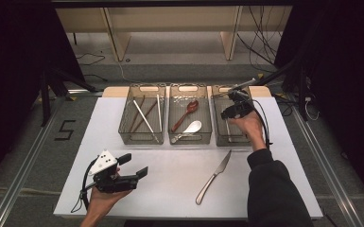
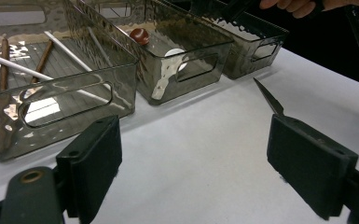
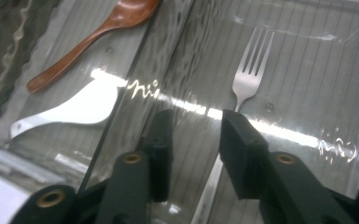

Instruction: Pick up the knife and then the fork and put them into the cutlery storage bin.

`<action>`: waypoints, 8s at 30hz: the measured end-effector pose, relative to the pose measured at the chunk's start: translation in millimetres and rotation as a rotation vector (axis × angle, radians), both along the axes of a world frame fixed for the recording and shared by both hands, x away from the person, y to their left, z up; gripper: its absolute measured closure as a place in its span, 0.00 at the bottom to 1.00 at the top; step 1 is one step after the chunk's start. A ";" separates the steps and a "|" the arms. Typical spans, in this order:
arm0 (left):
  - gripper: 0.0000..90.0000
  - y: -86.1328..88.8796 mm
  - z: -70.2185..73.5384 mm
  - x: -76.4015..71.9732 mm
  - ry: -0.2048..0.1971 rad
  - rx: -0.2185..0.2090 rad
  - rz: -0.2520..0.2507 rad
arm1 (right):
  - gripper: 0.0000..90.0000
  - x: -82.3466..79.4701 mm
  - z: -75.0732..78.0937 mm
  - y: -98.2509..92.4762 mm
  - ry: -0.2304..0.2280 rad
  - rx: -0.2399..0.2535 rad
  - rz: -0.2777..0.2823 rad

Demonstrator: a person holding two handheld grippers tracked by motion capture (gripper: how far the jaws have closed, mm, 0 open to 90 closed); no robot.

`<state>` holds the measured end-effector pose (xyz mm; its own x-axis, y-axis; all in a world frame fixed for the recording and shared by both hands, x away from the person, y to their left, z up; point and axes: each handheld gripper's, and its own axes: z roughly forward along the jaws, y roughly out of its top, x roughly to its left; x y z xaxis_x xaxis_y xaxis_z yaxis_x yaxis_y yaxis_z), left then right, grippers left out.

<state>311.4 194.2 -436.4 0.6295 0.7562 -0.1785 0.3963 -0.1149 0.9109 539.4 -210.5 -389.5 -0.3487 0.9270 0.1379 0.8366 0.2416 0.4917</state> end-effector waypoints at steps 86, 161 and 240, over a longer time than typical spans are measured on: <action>0.19 -3.8 -0.7 0.6 0.001 0.013 -0.004 | 1.00 -227.7 -65.7 37.3 -0.034 -0.031 0.533; 0.19 -2.6 -1.1 0.6 0.004 0.009 0.004 | 0.52 -175.9 -55.1 -38.1 0.169 -0.216 0.228; 0.19 -1.6 -1.0 0.9 0.003 0.009 0.008 | 0.89 -171.2 -23.6 -25.7 0.075 -0.170 0.388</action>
<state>312.4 192.6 -437.5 0.6226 0.7631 -0.1737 0.4001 -0.1196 0.9086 368.1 -236.3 -413.0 -0.6706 0.7411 0.0324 0.6998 0.6174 0.3593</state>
